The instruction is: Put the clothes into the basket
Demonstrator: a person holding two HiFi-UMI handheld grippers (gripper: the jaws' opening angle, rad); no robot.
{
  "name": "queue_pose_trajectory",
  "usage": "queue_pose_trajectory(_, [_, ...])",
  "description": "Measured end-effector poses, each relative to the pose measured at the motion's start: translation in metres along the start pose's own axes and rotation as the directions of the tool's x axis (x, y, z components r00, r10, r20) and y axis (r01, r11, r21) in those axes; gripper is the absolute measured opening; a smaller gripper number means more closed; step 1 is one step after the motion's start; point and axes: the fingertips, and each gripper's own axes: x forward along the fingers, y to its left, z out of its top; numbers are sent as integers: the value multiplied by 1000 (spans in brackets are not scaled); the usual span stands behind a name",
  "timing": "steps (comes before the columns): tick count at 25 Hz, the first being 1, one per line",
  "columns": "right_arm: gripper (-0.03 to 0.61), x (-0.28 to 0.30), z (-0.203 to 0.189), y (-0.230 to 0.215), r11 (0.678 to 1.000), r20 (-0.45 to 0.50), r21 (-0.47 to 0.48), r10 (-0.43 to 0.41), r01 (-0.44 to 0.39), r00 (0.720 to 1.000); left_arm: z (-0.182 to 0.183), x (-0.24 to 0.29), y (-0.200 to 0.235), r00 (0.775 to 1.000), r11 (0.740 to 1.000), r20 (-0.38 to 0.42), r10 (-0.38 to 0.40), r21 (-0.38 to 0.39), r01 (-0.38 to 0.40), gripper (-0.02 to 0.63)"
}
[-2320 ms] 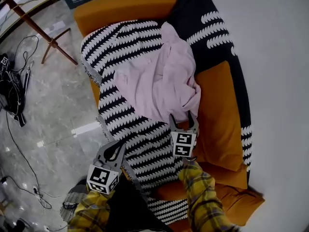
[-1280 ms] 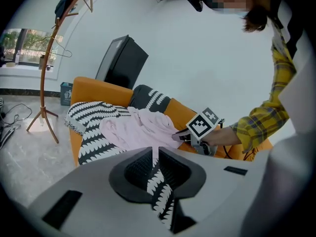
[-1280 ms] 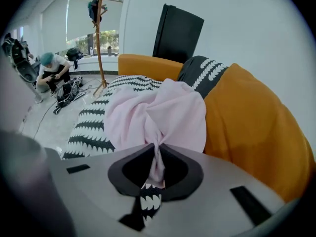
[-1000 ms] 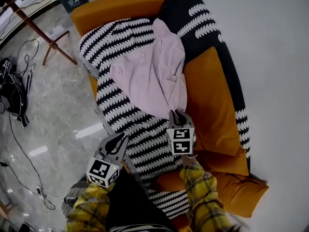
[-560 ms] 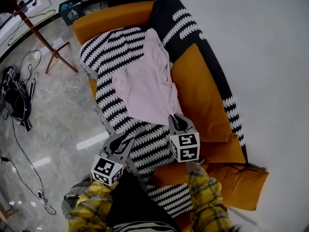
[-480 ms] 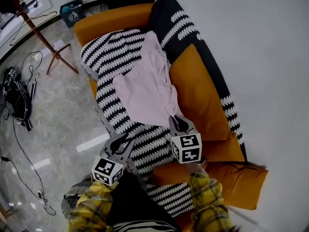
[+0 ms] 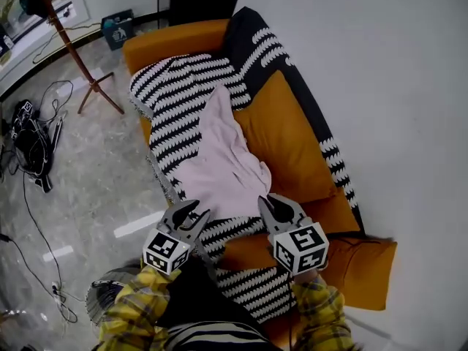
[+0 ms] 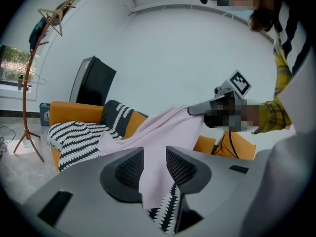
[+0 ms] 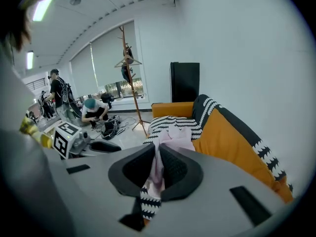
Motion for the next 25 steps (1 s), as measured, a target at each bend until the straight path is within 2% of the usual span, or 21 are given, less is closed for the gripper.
queue_pose_trajectory(6, [46, -77, 38, 22, 997, 94, 27, 70, -73, 993, 8, -15, -31, 999, 999, 11, -48, 19, 48, 143])
queue_pose_trajectory(15, [46, -166, 86, 57, 987, 191, -76, 155, -143, 969, 29, -40, -85, 983, 977, 45, -180, 127, 173, 248])
queue_pose_trajectory(20, [46, -217, 113, 78, 979, 249, -129, 188, -160, 950, 38, -50, -108, 974, 965, 67, -214, 166, 201, 289])
queue_pose_trajectory(25, [46, -253, 135, 93, 957, 258, -226, 239, -182, 936, 73, -46, -128, 961, 950, 125, -246, 229, 213, 319])
